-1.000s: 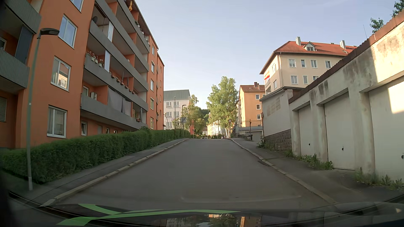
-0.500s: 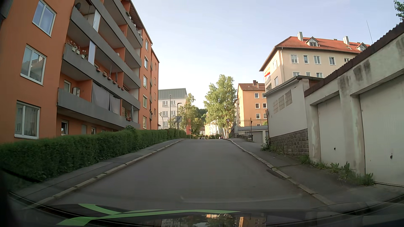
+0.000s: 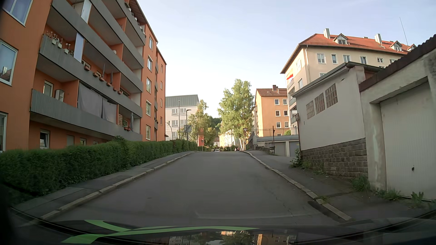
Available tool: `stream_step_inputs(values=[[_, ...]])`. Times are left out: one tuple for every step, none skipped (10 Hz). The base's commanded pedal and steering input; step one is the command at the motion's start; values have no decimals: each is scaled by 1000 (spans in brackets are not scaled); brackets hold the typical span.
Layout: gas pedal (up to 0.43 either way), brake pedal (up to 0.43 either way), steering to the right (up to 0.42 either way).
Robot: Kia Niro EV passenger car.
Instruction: Follow the waypoints while adhering to traffic rules and regulations
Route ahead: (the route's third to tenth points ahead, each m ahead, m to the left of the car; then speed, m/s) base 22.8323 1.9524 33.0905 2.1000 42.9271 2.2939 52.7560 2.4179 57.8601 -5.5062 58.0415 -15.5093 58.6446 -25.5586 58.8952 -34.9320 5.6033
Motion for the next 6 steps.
stream_step_inputs(values=[[220, 0, 4], [220, 0, 2], [209, 0, 2], [197, 0, 2], [169, 0, 2], [169, 0, 1]])
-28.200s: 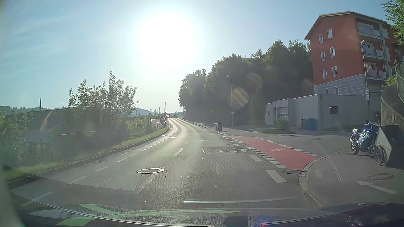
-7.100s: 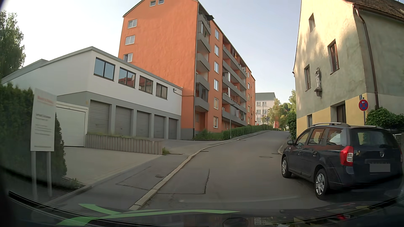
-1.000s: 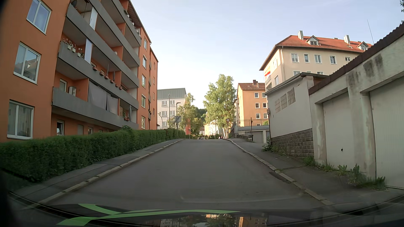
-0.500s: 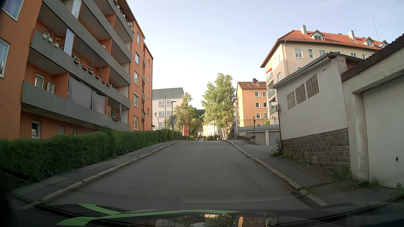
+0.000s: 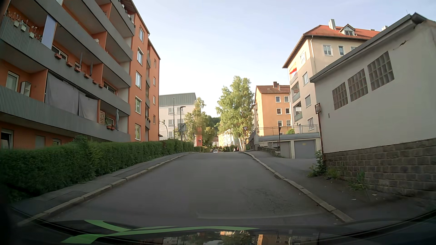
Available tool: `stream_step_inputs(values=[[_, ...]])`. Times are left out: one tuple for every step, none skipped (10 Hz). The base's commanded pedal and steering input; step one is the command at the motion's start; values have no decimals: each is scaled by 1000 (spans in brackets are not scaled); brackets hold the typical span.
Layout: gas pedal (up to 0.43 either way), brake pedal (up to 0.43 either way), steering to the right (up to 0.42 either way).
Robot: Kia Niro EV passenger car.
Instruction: Follow the waypoints while adhering to traffic rules and regulations
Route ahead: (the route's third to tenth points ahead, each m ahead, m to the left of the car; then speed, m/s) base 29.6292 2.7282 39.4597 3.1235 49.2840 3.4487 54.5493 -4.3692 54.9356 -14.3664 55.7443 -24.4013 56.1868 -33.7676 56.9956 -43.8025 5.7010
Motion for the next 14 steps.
stream_step_inputs(values=[[150, 0, -2], [130, 0, -8], [130, 0, -11], [130, 0, -15], [130, 0, -16], [130, 0, -16], [130, 0, -16], [130, 0, -15], [130, 0, -16], [130, 0, -16], [130, 0, -16], [130, 0, -16], [130, 0, -16], [130, 0, -17]])
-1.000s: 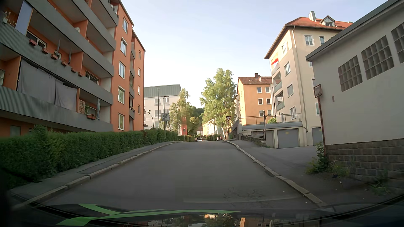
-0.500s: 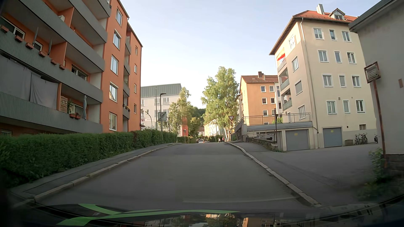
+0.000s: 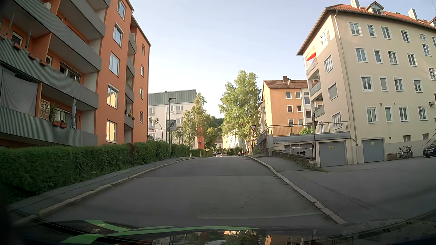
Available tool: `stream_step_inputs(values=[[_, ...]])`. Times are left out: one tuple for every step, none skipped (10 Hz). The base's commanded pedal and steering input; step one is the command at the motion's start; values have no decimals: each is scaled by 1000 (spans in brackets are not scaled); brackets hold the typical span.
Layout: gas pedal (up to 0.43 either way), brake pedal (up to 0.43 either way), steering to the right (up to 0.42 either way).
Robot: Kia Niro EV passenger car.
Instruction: Follow the waypoints while adhering to traffic rules and regulations
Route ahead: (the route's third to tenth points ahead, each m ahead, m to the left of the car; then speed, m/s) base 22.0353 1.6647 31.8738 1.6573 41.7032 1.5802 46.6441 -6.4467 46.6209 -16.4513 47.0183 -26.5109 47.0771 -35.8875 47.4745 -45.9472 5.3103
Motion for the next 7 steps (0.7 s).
stream_step_inputs(values=[[130, 0, -17], [130, 0, -16], [130, 0, -16], [130, 0, -14], [130, 0, -12], [130, 0, -10], [130, 0, -10]])
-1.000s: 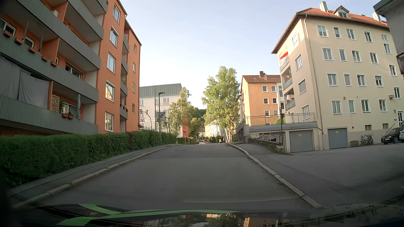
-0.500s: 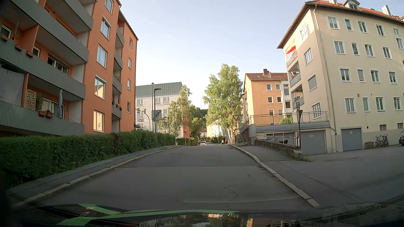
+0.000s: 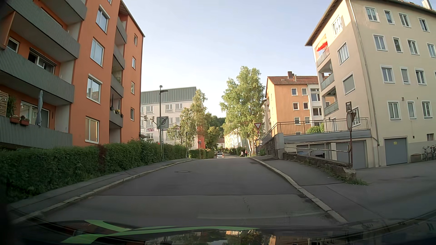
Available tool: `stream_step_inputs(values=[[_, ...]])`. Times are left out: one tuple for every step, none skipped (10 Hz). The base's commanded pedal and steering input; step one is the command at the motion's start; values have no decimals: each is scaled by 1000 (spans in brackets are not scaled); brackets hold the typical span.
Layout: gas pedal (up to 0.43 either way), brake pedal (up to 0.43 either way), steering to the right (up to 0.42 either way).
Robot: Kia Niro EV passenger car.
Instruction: Follow the waypoints while adhering to traffic rules and regulations
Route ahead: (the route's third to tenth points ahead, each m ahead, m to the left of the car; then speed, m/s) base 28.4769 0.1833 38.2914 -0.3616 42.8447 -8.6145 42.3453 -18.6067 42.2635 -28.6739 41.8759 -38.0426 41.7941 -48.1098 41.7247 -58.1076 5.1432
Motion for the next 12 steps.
stream_step_inputs(values=[[130, 0, -10], [130, 0, -9], [130, 0, -9], [130, 0, -10], [130, 0, -11], [130, 0, -14], [130, 0, -18], [130, 0, -19], [130, 0, -18], [130, 0, -16], [118, 0, -14], [118, 0, -13]])
